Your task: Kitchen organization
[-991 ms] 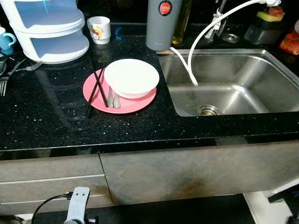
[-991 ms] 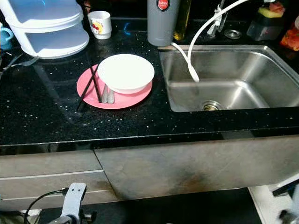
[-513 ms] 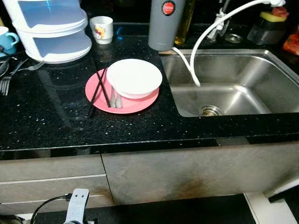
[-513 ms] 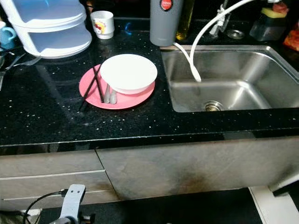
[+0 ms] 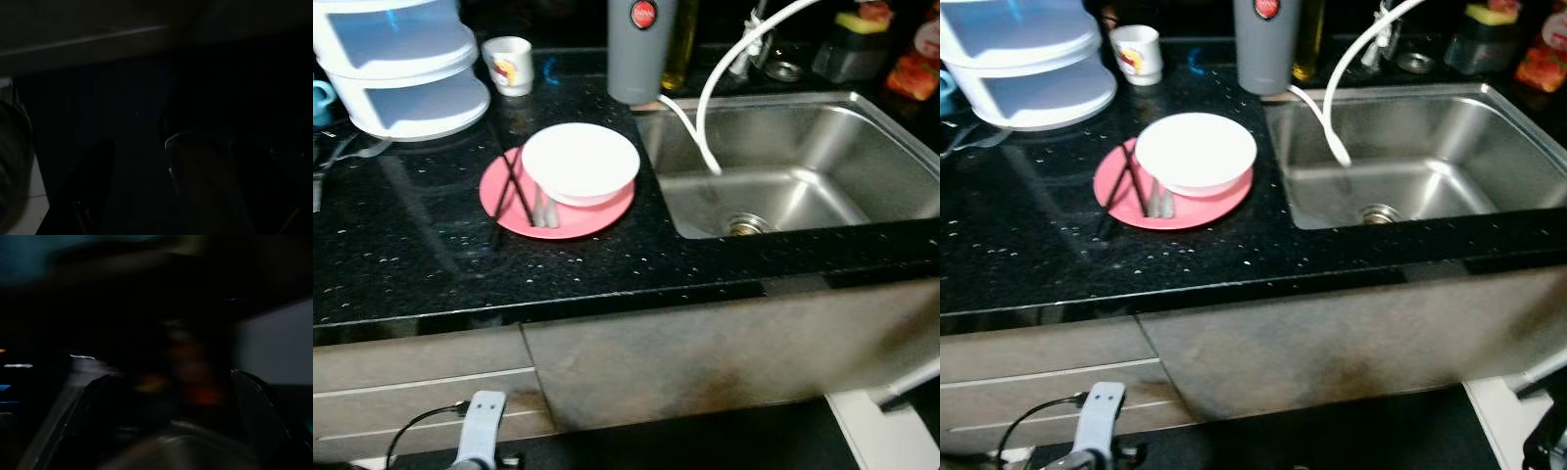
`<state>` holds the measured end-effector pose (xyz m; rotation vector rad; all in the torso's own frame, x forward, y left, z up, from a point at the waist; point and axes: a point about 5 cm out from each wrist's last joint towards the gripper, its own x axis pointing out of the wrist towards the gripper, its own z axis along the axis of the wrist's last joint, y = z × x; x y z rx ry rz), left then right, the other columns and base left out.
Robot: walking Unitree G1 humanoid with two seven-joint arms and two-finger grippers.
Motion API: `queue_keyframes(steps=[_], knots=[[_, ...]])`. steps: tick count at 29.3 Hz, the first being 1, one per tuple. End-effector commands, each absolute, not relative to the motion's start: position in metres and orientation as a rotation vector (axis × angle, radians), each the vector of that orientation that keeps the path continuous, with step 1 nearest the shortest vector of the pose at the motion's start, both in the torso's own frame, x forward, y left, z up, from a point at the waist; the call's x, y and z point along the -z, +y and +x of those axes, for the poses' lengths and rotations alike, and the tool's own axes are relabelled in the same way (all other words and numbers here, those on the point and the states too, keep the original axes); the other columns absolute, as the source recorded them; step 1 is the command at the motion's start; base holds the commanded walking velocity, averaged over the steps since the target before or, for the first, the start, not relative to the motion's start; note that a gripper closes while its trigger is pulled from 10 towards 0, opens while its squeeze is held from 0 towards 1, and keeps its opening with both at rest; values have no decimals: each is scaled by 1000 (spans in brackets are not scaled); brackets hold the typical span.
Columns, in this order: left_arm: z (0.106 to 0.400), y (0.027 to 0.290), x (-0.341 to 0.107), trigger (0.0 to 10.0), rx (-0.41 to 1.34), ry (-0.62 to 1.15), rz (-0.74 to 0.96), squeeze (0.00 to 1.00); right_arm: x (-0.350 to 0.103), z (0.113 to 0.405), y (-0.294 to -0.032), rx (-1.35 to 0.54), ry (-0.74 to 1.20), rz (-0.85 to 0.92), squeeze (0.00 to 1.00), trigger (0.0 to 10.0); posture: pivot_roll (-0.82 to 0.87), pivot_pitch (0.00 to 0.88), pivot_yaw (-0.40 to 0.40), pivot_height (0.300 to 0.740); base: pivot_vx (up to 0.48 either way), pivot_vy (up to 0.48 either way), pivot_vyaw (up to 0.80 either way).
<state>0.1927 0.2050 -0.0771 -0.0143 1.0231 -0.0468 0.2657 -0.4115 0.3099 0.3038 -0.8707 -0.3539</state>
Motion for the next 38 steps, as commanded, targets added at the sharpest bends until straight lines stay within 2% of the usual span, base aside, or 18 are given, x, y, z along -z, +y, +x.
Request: queue_keyframes(steps=[1, 3, 7, 11, 13, 15, 16, 19, 22, 29, 31, 35, 38], knots=[[179, 205, 84, 10000, 45, 1076, -16, 0, -306, 266, -396, 154, -888, 365, 0, 10000, 13, 118, -5, 740, 0, 0, 0], [179, 203, 85, 10000, 48, 1077, -16, 0, -305, 266, -373, -82, -897, 408, 0, 10000, 17, 120, -8, 740, 0, 0, 0], [178, 200, 85, 10000, 52, 1077, -18, 0, -299, 264, -340, -330, -846, 388, 0, 10000, 24, 121, -7, 740, 0, 0, 0], [176, 199, 86, 10000, 50, 1083, -17, 0, -293, 251, -280, -780, -731, 287, 0, 10000, 21, 123, -6, 740, 0, 0, 0], [176, 199, 87, 10000, 50, 1085, -17, 0, -291, 249, -273, -851, -713, 282, 0, 10000, 21, 123, -6, 740, 0, 0, 0], [174, 198, 87, 10000, 49, 1089, -16, 0, -285, 248, -240, -1059, -614, 292, 0, 10000, 21, 122, -7, 740, 0, 0, 0], [174, 198, 87, 10000, 49, 1089, -16, 0, -285, 248, -240, -1059, -614, 292, 0, 10000, 21, 122, -7, 740, 0, 0, 0], [174, 194, 88, 10000, 50, 1091, -17, 0, -268, 249, -191, -1251, -439, 262, 0, 10000, 22, 122, -8, 740, 0, 0, 0], [175, 191, 88, 10000, 51, 1088, -19, 0, -257, 259, -151, -1282, -362, 196, 0, 10000, 25, 120, -11, 740, 0, 0, 0], [177, 185, 88, 10000, 44, 1081, -31, 0, -255, 291, -88, -1216, -321, 48, 0, 10000, 32, 119, -17, 740, 0, 0, 0], [177, 185, 88, 10000, 44, 1081, -31, 0, -255, 291, -88, -1216, -321, 48, 0, 10000, 32, 119, -17, 740, 0, 0, 0], [176, 186, 89, 10000, 41, 1080, -32, 0, -262, 296, -69, -1243, -342, 5, 0, 10000, 36, 119, -24, 740, 0, 0, 0], [176, 186, 89, 10000, 39, 1080, -32, 0, -270, 311, -54, -1193, -378, -107, 0, 10000, 36, 121, -27, 740, 0, 0, 0]])
